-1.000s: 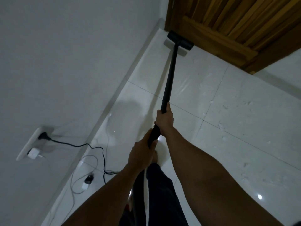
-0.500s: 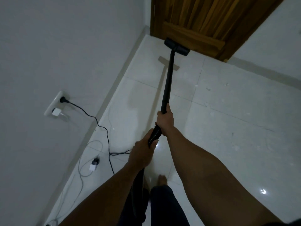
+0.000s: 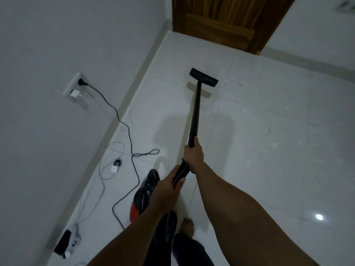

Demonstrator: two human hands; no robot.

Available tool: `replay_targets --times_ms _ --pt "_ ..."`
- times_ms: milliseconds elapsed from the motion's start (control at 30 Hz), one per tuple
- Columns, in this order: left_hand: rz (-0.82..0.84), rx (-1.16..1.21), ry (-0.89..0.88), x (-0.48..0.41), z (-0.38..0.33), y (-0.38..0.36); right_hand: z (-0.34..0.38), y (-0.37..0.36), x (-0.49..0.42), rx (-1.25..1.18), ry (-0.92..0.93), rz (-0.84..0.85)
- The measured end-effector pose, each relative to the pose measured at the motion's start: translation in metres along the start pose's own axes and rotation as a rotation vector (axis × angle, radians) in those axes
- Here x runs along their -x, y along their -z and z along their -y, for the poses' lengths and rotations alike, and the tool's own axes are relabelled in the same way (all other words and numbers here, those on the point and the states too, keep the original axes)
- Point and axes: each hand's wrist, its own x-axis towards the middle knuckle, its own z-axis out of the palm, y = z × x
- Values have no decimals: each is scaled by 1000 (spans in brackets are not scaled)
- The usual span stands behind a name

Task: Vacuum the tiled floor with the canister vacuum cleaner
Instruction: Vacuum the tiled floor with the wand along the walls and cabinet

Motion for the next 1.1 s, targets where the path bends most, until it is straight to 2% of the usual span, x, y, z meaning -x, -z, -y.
replay_targets --times_ms 167,700,1100 --pt "68 -10 38 80 36 -15 -69 2 65 32 -65 17" --pt "153 -35 -100 288 148 21 -227 -58 231 -14 -169 -1" --pt "229 -30 -102 331 184 28 -281 -78 262 7 -212 -10"
